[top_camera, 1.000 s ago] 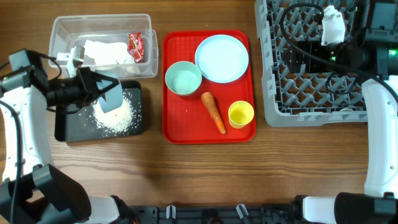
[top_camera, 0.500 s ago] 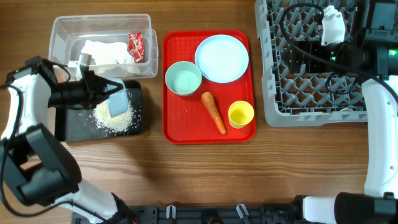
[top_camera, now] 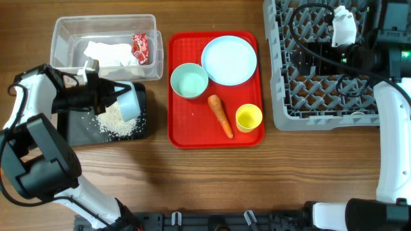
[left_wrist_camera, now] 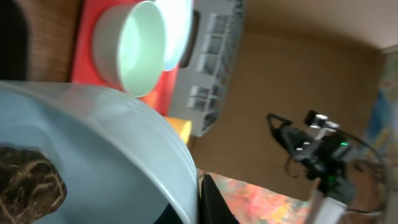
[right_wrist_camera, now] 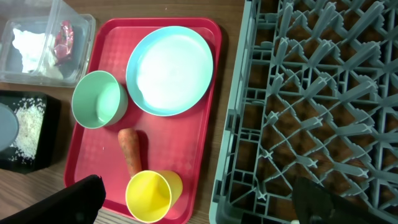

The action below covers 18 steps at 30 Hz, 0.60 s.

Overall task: Sort waste into correct bins and load items into the dishwasher rack
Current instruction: 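Tip the blue bowl to drop the brown lump onto the tray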

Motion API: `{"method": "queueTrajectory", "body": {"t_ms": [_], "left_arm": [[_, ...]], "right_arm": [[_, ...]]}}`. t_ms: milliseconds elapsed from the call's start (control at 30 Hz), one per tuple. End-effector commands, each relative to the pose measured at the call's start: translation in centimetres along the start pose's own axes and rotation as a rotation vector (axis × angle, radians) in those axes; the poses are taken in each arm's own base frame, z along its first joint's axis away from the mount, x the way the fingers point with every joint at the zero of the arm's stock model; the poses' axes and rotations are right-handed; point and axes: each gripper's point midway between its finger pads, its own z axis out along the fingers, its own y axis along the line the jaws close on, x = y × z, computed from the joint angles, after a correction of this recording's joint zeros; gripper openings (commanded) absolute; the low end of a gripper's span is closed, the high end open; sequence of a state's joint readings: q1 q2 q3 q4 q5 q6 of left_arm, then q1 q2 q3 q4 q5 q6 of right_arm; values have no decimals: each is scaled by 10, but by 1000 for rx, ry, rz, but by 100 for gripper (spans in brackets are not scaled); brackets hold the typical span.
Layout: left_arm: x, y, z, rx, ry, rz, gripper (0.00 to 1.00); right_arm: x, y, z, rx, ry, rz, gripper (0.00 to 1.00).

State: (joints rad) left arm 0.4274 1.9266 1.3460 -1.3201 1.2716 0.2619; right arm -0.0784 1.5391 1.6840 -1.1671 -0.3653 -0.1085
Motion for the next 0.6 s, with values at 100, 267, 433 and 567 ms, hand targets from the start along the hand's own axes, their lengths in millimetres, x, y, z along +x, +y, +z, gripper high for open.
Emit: {"method": "queueTrajectory", "body": {"t_ms": [100,267,433,567], "left_arm": [[-6,-21,-3,118,-29,19,4],[-4,-25,-5,139,-28,-21,4],[-4,-35,-11,201,-44,-65,4],[-6,-32,-16,196,-60,-67,4]], "right_arm": [[-1,-3,3,6,7,10,100],[-1,-3,3,6,7,10,100],[-1,-3,3,6,7,11,100],[-1,-3,3,6,7,10,100]]}}
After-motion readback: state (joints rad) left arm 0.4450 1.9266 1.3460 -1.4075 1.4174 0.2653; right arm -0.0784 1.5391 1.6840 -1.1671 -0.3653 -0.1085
